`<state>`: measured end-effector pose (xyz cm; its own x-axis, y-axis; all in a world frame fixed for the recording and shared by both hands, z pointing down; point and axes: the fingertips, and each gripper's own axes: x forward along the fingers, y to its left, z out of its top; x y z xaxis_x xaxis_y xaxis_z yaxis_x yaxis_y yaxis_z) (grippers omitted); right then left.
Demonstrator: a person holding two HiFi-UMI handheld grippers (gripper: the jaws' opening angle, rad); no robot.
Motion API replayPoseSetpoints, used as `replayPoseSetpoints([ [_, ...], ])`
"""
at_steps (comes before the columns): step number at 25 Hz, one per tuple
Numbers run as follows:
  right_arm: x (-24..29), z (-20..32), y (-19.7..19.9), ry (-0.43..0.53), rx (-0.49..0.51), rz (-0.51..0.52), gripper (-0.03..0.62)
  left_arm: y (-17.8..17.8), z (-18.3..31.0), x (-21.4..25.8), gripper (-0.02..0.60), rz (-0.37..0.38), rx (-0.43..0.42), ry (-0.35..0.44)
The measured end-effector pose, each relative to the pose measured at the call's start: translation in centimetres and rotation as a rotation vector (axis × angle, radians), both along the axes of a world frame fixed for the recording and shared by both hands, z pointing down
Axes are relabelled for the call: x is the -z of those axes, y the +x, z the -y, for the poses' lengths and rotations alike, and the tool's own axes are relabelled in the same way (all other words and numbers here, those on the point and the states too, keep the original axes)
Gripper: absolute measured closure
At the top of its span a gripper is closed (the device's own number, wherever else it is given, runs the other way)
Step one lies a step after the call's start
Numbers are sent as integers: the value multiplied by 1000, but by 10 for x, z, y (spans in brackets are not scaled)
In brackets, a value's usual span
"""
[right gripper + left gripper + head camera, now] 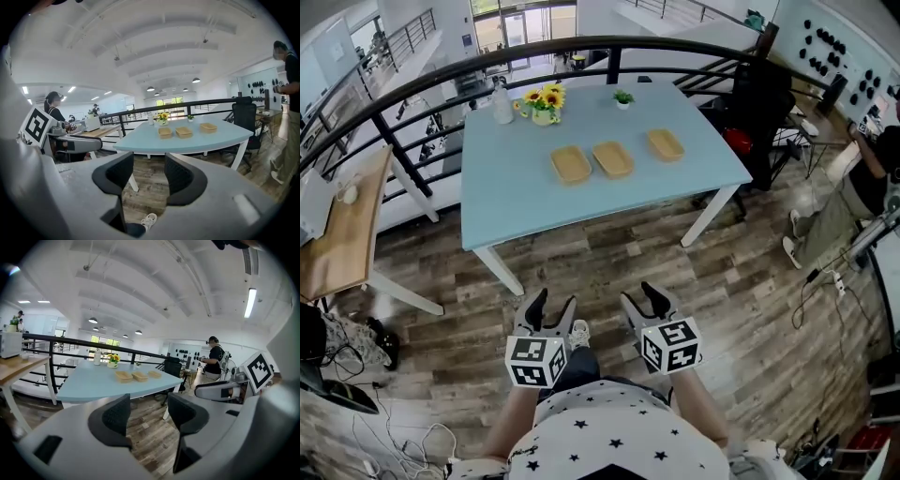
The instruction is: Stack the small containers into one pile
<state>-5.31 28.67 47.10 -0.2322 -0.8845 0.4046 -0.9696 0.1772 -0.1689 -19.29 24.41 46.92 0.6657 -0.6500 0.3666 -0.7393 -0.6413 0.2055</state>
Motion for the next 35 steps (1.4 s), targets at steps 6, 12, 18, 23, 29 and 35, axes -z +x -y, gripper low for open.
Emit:
replayPoseSetpoints([
  [6, 4, 55, 17, -10, -16, 10, 404, 16, 58, -1, 351, 5, -11, -13],
  [12, 9, 116, 29, -25, -24, 7, 404, 29, 125, 7, 351, 14, -21, -10],
  [18, 15, 179, 39, -24, -20, 6, 404, 34, 192, 11, 351, 25, 5, -8],
  [23, 14, 225, 44, -23, -16, 3, 404, 36, 235, 6, 351, 31, 13, -17],
  [29, 15, 273, 50, -16, -16, 1, 404, 42, 285, 0, 351, 47, 19, -26],
  [35, 7, 302, 55, -23, -18, 3, 404, 46, 322, -12, 351, 53, 36, -35],
])
